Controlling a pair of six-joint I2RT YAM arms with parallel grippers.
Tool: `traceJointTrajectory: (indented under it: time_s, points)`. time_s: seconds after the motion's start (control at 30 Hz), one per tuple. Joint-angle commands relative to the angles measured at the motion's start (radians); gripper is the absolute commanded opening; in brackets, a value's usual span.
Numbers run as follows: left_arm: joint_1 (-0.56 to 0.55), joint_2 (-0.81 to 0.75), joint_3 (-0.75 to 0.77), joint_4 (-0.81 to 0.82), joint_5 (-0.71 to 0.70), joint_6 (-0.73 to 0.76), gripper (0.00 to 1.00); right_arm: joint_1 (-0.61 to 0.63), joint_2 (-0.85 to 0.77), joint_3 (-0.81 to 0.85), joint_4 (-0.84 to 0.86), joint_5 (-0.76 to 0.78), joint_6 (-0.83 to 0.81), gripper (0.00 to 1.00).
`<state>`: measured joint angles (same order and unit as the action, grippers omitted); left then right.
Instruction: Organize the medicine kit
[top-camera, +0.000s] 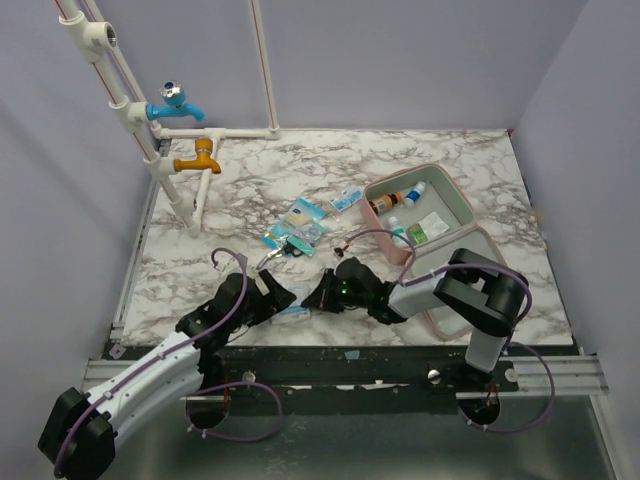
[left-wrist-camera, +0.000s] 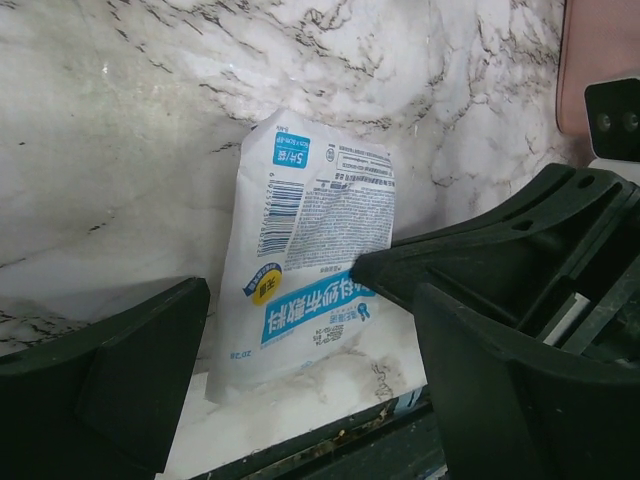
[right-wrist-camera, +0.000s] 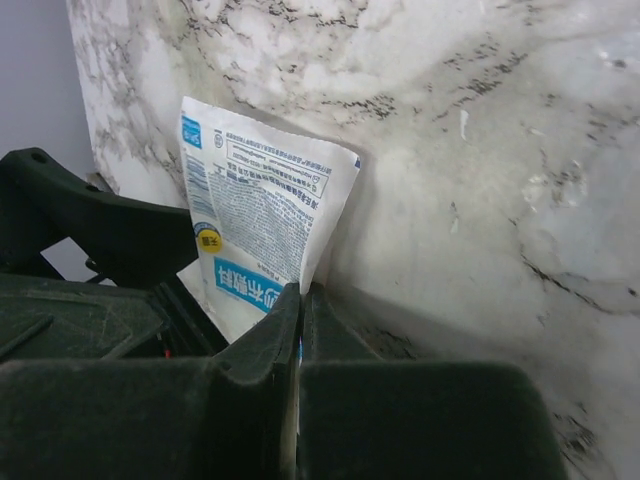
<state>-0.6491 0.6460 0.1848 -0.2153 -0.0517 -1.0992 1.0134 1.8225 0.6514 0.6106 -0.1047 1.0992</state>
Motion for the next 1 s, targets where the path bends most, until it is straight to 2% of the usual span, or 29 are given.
traceJointTrajectory:
  time_s: [0.0,0.2,0.37,0.5,0.63,0.83,0.97]
  points:
    - [0.003,0.017,-0.020,0.028,0.079,0.045,0.86,0.007,-0.094,-0.054,-0.044,0.093,-0.044,0.01]
    - [0.006,-0.028,0.022,0.009,0.061,0.067,0.87,0.007,-0.303,-0.101,-0.173,0.198,-0.106,0.01]
    - [0.010,-0.063,0.082,-0.020,0.018,0.088,0.87,0.007,-0.504,-0.080,-0.368,0.309,-0.175,0.01]
    - [0.016,-0.025,0.156,-0.019,0.004,0.142,0.87,0.008,-0.636,-0.025,-0.546,0.454,-0.242,0.01]
    - [0.023,0.074,0.259,-0.032,-0.009,0.197,0.88,0.004,-0.727,0.032,-0.680,0.589,-0.321,0.01]
    - [0.059,0.298,0.443,-0.064,-0.006,0.287,0.91,-0.026,-0.797,0.106,-0.789,0.778,-0.422,0.01]
    - [0.083,0.451,0.580,-0.106,-0.003,0.343,0.93,-0.114,-0.801,0.135,-0.801,0.790,-0.488,0.01]
